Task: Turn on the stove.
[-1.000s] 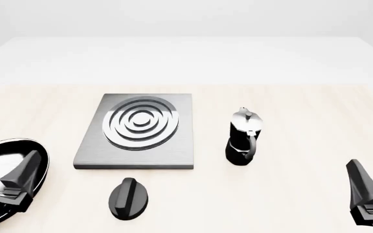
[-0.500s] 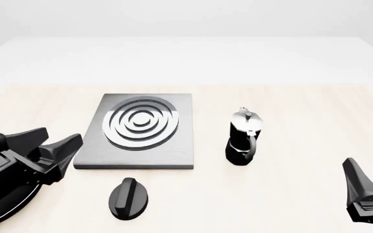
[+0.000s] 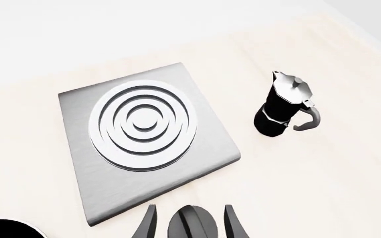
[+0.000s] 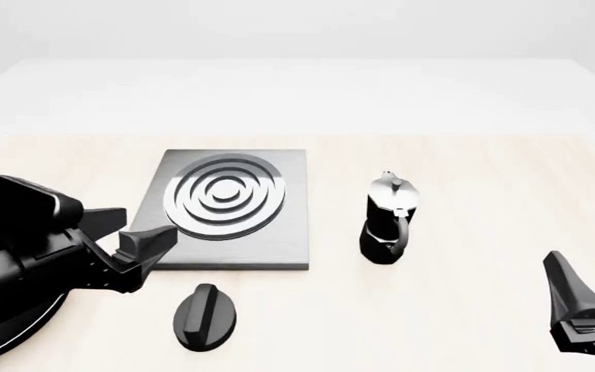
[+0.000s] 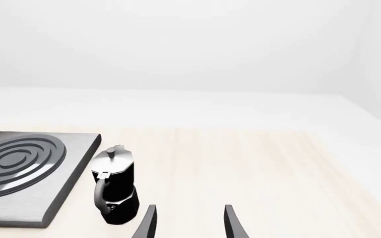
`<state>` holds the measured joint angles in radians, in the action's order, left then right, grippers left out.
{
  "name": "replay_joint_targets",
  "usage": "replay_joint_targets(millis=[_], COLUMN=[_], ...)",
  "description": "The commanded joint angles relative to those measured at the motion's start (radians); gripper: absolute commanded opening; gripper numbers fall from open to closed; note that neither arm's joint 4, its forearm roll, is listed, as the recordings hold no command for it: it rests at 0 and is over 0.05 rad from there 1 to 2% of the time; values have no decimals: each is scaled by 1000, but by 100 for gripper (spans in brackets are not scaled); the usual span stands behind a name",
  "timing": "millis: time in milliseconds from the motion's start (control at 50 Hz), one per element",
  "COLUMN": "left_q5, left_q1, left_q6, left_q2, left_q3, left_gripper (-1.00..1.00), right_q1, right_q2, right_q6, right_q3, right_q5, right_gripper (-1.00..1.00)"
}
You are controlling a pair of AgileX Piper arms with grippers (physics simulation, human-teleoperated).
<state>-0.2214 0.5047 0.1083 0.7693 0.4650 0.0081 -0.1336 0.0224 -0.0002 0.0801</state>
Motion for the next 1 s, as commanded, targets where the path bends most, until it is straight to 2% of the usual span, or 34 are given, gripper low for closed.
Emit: replay_joint_targets(millis=[20, 120, 240, 400, 540, 680, 700, 800, 960, 1000], left_q5=[-36, -47, -45, -9, 26, 70, 78, 107, 151, 159], left_q1=[11, -2, -6, 2, 4, -4, -2, -3, -17, -17], left_q6=[-26, 13, 2, 21, 86, 119, 106, 141, 145, 164], left_q2=[55, 81, 89, 133, 190, 238, 239, 281, 332, 350], left_q3=[30, 26, 16, -13, -19, -44, -47, -55, -73, -77], left_gripper=[100, 100, 100, 100, 100, 100, 100, 100, 100, 100], right_q1=[-3, -4, -6, -9, -7, -2, -3, 0, -1, -1], right_q2=[-4, -6, -1, 11, 9, -11, -11, -28, -28, -26], right_q6=[-4, -4, -10, -13, -12, -11, -10, -10, -13, -15], right_q3=[0, 0, 0, 0, 0, 0, 0, 0, 0, 0], right_q5=[2, 4, 0, -8, -8, 7, 7, 20, 20, 18], right_gripper=[100, 100, 100, 100, 100, 100, 100, 100, 100, 100])
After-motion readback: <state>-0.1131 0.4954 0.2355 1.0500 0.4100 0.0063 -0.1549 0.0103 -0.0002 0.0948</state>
